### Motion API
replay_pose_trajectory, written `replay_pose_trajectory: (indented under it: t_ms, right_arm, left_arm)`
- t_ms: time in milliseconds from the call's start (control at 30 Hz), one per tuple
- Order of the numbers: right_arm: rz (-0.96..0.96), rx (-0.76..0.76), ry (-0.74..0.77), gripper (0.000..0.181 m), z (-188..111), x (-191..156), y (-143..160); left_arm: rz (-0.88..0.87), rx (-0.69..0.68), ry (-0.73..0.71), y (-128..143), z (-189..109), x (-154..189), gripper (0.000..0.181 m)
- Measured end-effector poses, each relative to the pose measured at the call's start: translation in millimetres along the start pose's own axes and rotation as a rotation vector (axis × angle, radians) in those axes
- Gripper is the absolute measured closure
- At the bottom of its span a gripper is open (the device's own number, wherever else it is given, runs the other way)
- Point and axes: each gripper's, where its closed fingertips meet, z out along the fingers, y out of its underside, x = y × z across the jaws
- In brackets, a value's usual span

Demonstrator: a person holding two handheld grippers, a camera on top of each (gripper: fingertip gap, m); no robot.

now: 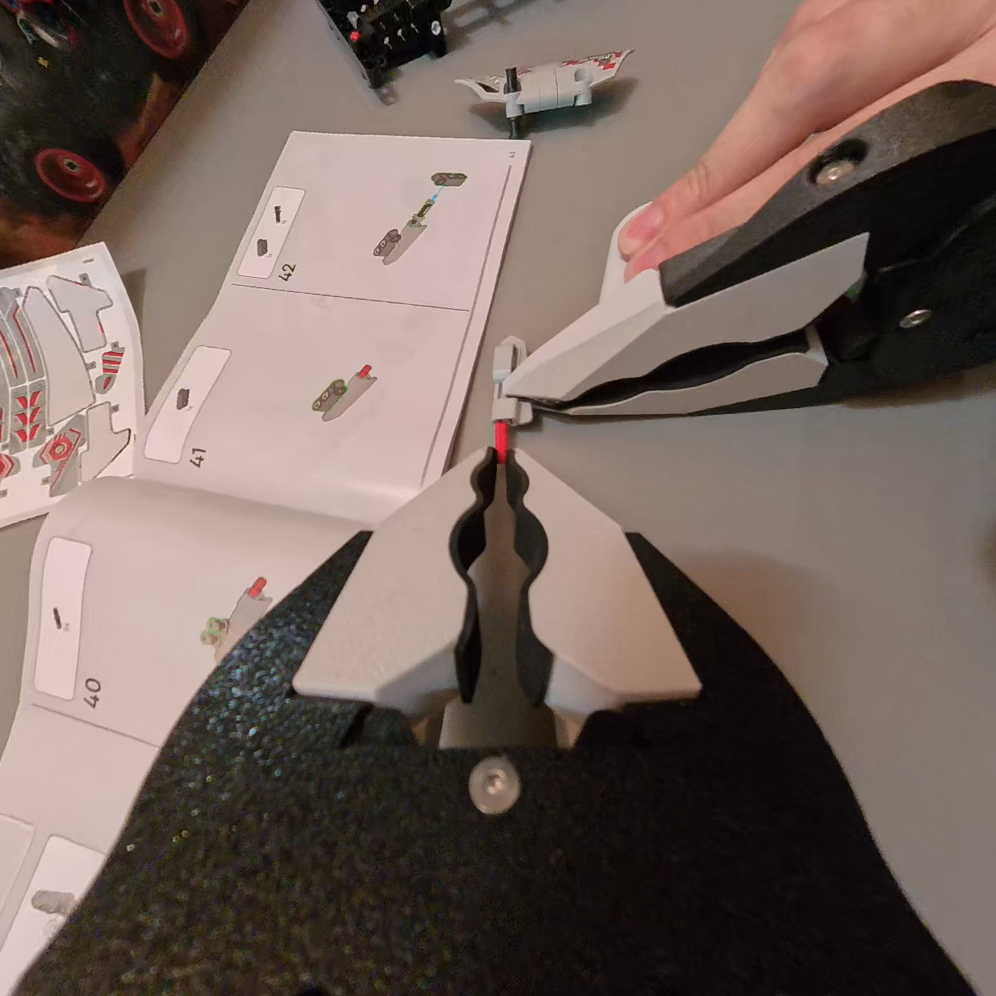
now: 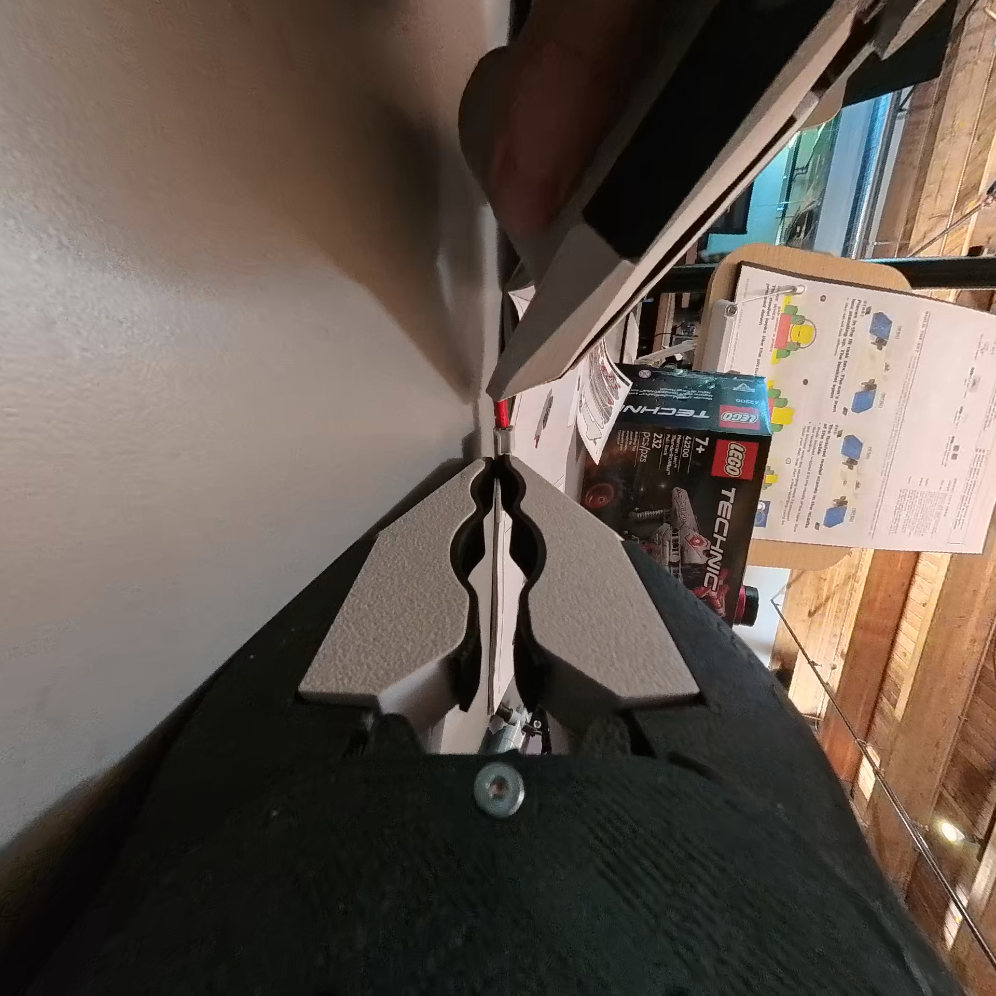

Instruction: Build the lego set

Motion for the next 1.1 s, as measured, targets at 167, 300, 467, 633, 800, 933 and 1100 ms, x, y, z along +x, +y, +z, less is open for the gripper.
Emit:
replay_pose_trajectory:
  t_ms: [167,300,467,633,800,933,1100]
  right_arm:
    - [-0.005,-0.001,-0.001,0.181,0.2,-0.2,0.0]
    - [0.019,0.012,-0.009,0.181,0.3,-0.4,0.1]
    - [0.029,0.036,-0.019,0.181,-0.1,-1.2,-1.7]
    - [-0.037,-0.025,-0.002,0.181,1.5,-0.6,-0.1]
    - [-0.038,-0.007,-0.006,0.181,2.9,-0.7,-1.1]
    - [0.028,0.031,-0.037,0.181,4.4,-1.2,-2.7]
    - [0.103,0.046,-0.062,0.181,5.0,-1.6,-2.5]
  left_arm:
    - [0.046,-0.005,-0.034,-1.1,0.6,-1.2,0.180]
    - [0.142,-0.008,-0.054,-2.5,-0.3,-1.3,0.180]
    - [0.153,-0.011,-0.048,-1.7,-0.9,-2.2,0.180]
    - [0.241,-0.049,-0.126,-3.5,0.8,-3.5,0.180]
    - [0.114,-0.030,-0.062,-4.0,0.3,-4.5,0.181]
    - [0.165,-0.020,-0.069,-6.1,-1.1,-5.2,0.181]
    - [0.054,-0.016,-0.034,-4.0,0.8,-4.7,0.181]
